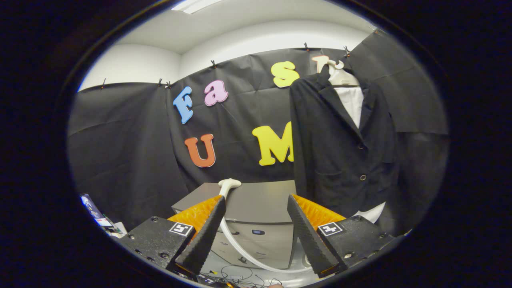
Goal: Iron the clothes twice with a garment steamer, once on the left side and once on the right side.
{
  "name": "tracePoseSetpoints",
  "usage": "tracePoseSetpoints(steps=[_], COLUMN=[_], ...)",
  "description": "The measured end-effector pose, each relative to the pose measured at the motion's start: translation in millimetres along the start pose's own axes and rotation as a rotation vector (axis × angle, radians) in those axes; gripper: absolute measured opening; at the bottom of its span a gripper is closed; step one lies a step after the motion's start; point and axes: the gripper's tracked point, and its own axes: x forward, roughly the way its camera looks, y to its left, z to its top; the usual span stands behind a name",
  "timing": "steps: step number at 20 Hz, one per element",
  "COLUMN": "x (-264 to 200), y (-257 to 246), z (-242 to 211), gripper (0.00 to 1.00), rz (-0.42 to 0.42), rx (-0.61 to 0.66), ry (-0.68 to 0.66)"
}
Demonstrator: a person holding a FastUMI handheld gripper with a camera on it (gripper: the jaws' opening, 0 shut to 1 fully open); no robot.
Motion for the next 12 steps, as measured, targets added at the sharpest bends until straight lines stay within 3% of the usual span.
tracePoseSetpoints(steps=[8, 12], x=[123, 190], y=[77, 103], z=[-32, -41], gripper=[0.98, 0.99], rz=[0.224, 0.264], rx=[0.016, -0.005], ry=[0.192, 0.29])
